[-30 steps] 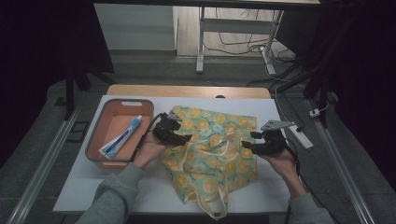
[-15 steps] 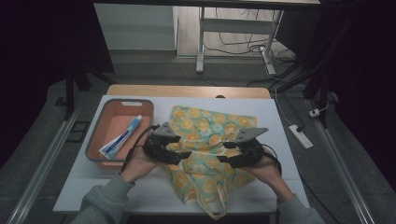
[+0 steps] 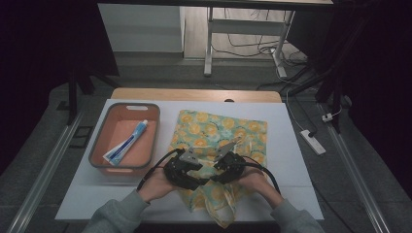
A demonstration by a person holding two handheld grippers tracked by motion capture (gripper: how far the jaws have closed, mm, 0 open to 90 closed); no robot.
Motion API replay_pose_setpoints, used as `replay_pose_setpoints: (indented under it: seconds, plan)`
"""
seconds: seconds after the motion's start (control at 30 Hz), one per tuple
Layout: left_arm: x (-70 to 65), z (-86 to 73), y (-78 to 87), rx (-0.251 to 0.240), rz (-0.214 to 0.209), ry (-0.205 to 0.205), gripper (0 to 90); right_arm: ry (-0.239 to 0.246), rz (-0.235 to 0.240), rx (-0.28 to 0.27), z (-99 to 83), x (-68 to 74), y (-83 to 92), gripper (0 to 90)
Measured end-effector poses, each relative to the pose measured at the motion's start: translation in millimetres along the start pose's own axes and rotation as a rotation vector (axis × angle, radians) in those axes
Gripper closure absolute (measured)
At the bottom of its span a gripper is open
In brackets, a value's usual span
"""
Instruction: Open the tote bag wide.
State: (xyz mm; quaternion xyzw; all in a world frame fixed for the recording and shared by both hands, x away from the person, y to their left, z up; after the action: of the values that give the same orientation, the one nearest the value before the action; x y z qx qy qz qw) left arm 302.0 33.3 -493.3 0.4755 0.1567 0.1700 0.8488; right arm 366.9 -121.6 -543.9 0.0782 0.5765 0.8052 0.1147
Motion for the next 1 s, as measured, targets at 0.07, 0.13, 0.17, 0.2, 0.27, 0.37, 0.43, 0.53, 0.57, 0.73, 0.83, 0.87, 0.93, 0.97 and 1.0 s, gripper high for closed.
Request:
replay_pose_setpoints:
  seconds: [0.07, 0.13, 0.17, 0.2, 0.27, 0.37, 0.43, 0.53, 0.57, 0.73, 0.83, 0.87, 0.93, 0.97, 1.0]
  plan:
    - [-2.6, 0.6, -3.3, 0.006, -0.006, -0.010, 45.5, -0.058, 0.041, -0.013, 0.2, -6.7, -0.6, 82.0]
    - [-6.0, 1.1, -9.0, 0.019, -0.012, -0.022, 46.4, -0.070, 0.037, -0.013, -0.1, -8.7, -0.3, 84.8]
    - [-7.9, 1.4, -12.8, 0.025, -0.013, -0.027, 47.2, -0.076, 0.035, -0.020, -0.2, -10.2, 0.4, 86.7]
    - [-9.8, 1.9, -17.1, 0.035, -0.016, -0.032, 48.0, -0.081, 0.028, -0.037, 0.1, -11.9, 2.9, 87.8]
    - [-12.8, 3.8, -27.3, 0.058, -0.015, -0.045, 48.5, -0.088, 0.021, -0.048, 0.6, -12.5, 4.8, 88.0]
    - [-15.8, 6.8, -41.8, 0.092, -0.023, -0.054, 49.6, -0.108, 0.006, -0.095, 2.4, -14.4, 15.2, 88.2]
    - [-17.8, 8.0, -52.1, 0.118, -0.030, -0.066, 49.6, -0.115, 0.001, -0.108, 2.4, -15.6, 17.7, 88.2]
    - [-20.9, 7.1, -61.4, 0.144, -0.060, -0.083, 47.9, -0.136, -0.003, -0.123, 0.9, -17.6, 22.9, 88.2]
    - [-21.7, 7.0, -61.1, 0.140, -0.068, -0.082, 47.0, -0.146, -0.008, -0.127, -0.2, -19.1, 23.7, 88.3]
    - [-26.9, 10.6, -46.9, 0.083, -0.135, -0.071, 45.3, -0.154, -0.028, -0.125, -0.8, -20.5, 21.9, 88.3]
    - [-32.9, 13.3, -51.7, 0.098, -0.155, -0.082, 45.4, -0.165, -0.033, -0.130, -0.4, -20.4, 21.2, 88.3]
    - [-33.7, 14.0, -56.1, 0.117, -0.127, -0.088, 46.6, -0.165, -0.034, -0.130, -0.3, -20.3, 21.2, 88.3]
    - [-33.2, 14.5, -66.9, 0.147, -0.088, -0.081, 57.7, -0.166, -0.028, -0.137, 0.0, -19.8, 21.6, 88.3]
    - [-32.9, 14.4, -70.3, 0.153, -0.092, -0.078, 65.1, -0.168, -0.025, -0.143, 0.1, -19.9, 22.7, 88.3]
    - [-32.7, 13.8, -73.6, 0.164, -0.089, -0.083, 74.8, -0.171, -0.025, -0.148, 0.0, -20.1, 23.7, 88.3]
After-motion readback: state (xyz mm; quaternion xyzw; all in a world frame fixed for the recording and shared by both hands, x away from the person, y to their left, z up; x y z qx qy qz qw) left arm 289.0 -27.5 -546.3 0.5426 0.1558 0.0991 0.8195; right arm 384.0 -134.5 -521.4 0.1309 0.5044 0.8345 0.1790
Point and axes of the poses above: each handheld gripper's, and its own axes: y roughly backward along the jaws, z roughly out of its top, x roughly to its left, the point moved 4 cm from there along -y, roughly forward along the jaws, and after that the axes turned 12 degrees about x, right-handed, at the moved point
